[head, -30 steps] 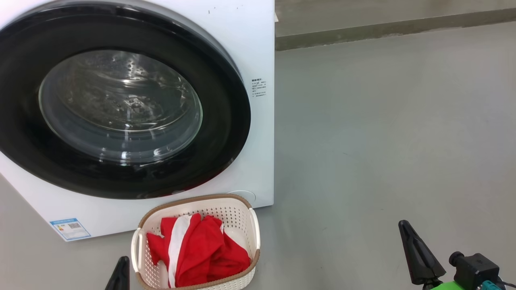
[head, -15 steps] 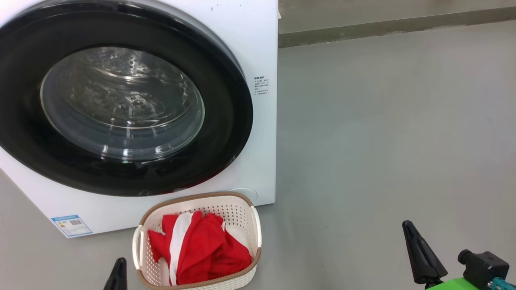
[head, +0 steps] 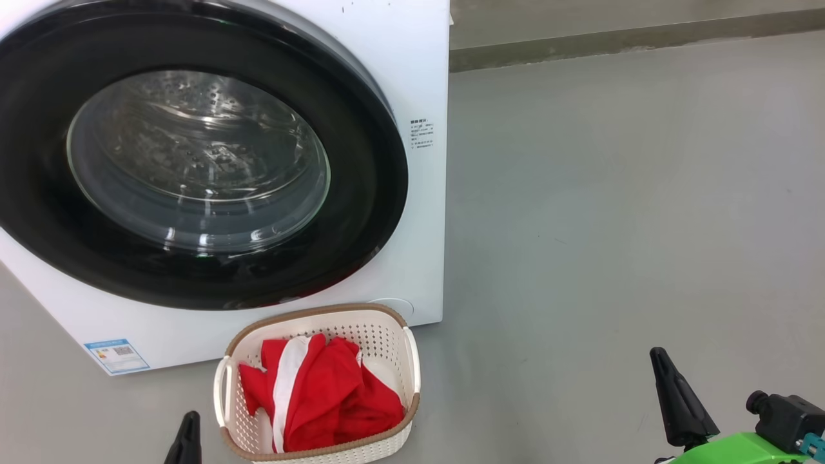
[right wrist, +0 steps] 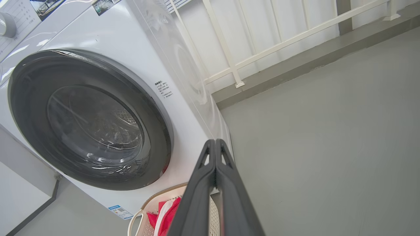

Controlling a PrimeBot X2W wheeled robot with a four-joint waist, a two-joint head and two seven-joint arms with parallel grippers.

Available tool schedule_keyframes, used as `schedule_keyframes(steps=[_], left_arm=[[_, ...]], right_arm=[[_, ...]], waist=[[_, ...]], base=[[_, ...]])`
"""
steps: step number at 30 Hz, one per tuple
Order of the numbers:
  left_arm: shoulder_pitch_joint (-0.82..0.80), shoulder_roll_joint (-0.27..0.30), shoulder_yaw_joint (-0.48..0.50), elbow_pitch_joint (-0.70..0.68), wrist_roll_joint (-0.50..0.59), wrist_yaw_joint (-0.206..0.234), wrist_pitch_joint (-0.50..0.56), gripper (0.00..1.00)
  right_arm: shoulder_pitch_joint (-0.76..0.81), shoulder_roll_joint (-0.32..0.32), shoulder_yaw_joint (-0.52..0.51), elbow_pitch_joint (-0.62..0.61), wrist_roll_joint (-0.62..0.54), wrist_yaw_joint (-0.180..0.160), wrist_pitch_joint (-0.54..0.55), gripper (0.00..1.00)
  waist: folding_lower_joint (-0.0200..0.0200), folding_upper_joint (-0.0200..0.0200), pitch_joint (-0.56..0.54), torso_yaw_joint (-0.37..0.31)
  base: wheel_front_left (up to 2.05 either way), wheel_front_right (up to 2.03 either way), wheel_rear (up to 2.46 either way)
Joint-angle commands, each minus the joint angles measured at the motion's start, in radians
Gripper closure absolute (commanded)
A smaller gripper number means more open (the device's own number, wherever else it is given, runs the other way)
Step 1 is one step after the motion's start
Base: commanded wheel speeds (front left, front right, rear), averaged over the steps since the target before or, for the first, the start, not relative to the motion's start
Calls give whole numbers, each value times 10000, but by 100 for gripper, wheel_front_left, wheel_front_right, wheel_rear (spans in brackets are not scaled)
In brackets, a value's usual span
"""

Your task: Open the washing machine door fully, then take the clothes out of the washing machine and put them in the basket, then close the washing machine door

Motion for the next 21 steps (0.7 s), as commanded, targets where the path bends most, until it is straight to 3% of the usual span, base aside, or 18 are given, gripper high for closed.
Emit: schedule_keyframes(steps=[1, 21], left_arm=[[-487, 80, 79, -182, -235, -19, 33, 100], [-863, 95, 115, -15, -2583, -30, 608, 100]], right_arm=[[-499, -125, -79, -213, 250, -2, 35, 100], [-832, -121, -256, -27, 2385, -4, 598, 100]], waist=[[-1, 0, 5, 5], [-1, 0, 110, 105]], base=[[0, 0, 0], [0, 0, 0]])
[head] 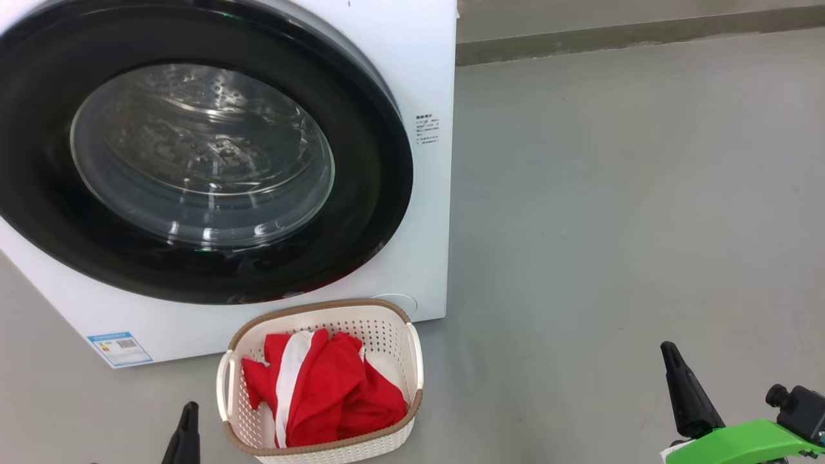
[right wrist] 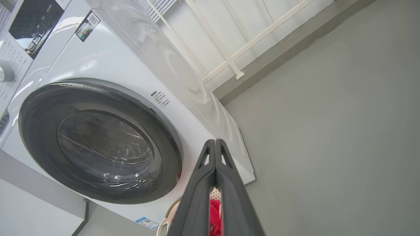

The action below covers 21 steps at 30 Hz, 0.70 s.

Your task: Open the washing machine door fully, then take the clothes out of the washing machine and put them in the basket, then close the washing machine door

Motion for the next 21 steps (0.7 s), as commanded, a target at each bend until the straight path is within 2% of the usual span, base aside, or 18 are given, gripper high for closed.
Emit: schedule_keyframes(steps=[1, 21], left_arm=[[-509, 95, 124, -173, -395, -30, 89, 100], [-866, 110, 158, -15, -2626, -41, 635, 100]], right_arm=[[-600, -122, -22, -197, 442, -4, 70, 100], [-918, -103, -211, -19, 2453, -6, 622, 100]], waist=[[-1, 0, 11, 11], [-1, 0, 111, 105]], base=[[0, 0, 0], [0, 0, 0]])
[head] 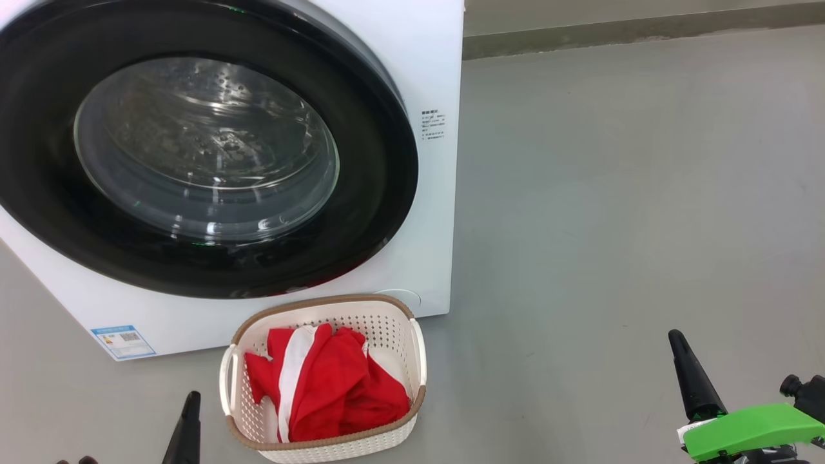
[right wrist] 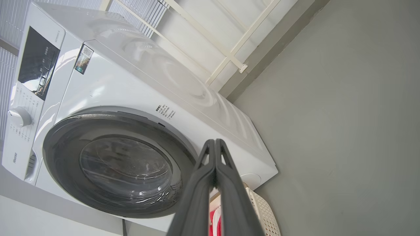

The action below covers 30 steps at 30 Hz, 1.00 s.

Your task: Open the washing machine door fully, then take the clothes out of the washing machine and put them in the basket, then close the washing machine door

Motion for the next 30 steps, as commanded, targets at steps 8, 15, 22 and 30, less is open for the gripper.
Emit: schedule_keyframes(steps=[8, 15, 22, 30], left_arm=[[-627, 110, 175, -136, -1138, -45, 259, 100], [-758, 115, 187, -78, -1960, -49, 460, 100], [-890, 121, 199, -19, -2783, -53, 661, 100], [-1040, 127, 213, 48, -3726, -57, 892, 100]], right_arm=[[-649, -96, -5, -153, 1008, -7, 286, 100], [-767, -85, -80, -87, 1745, -7, 494, 100], [-885, -73, -156, -21, 2480, -8, 702, 100], [-1020, -59, -245, 55, 3323, -9, 943, 100]], waist=[[-1, -1, 44, 42], [-1, -1, 81, 76], [-1, -1, 117, 111], [-1, -1, 160, 151]], base=[[0, 0, 0], [0, 0, 0], [0, 0, 0], [0, 0, 0]])
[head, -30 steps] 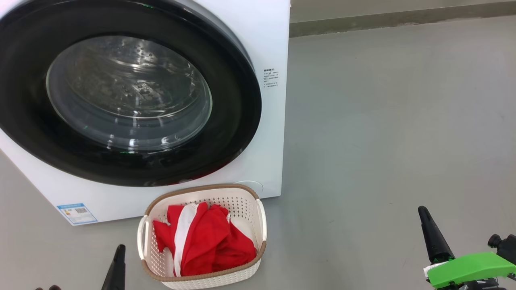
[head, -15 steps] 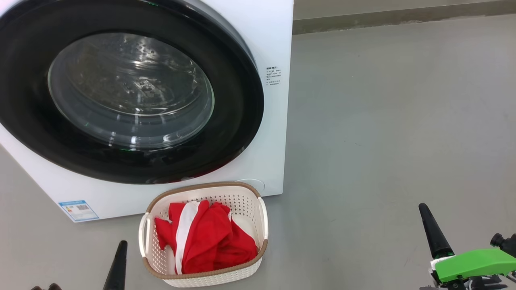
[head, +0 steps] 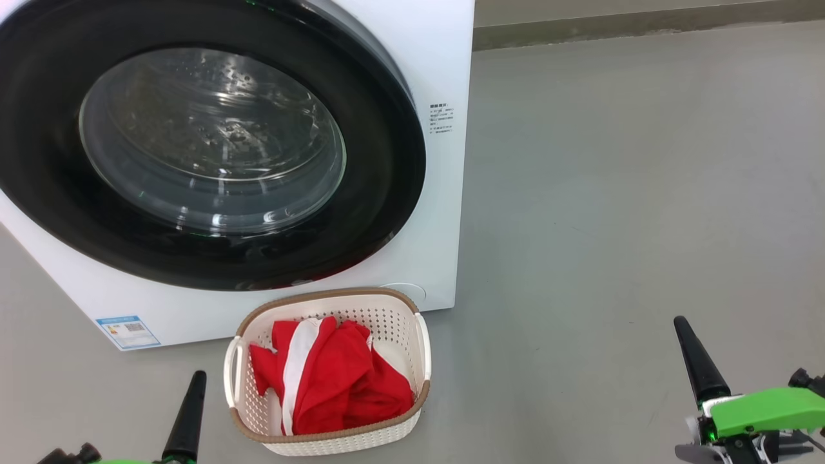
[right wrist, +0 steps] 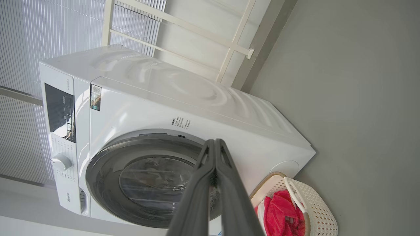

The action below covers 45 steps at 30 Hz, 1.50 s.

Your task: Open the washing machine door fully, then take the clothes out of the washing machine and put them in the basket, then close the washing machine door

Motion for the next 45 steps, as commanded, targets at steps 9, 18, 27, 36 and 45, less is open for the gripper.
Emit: schedule_keyframes(steps=[9, 18, 27, 36, 45], left_arm=[[-658, 131, 234, -121, -1149, -62, 308, 100], [-827, 138, 249, -46, -2202, -67, 566, 100], [-904, 141, 256, -12, -2691, -69, 685, 100], [-904, 141, 255, -12, -2691, -69, 684, 100], [-904, 141, 255, -12, -2692, -69, 684, 100]], right_arm=[[-697, -69, 12, -157, 1055, -8, 301, 100], [-849, -51, -90, -72, 1994, -9, 572, 100], [-920, -34, -149, -32, 2419, -9, 707, 100], [-922, -22, -166, -31, 2405, -9, 721, 100], [-923, -12, -182, -30, 2392, -9, 733, 100]], waist=[[-1, 0, 46, 44], [-1, 0, 93, 88], [-1, 0, 115, 109], [-1, 0, 115, 109], [-1, 0, 115, 109]], base=[[0, 0, 0], [0, 0, 0], [0, 0, 0], [0, 0, 0], [0, 0, 0]])
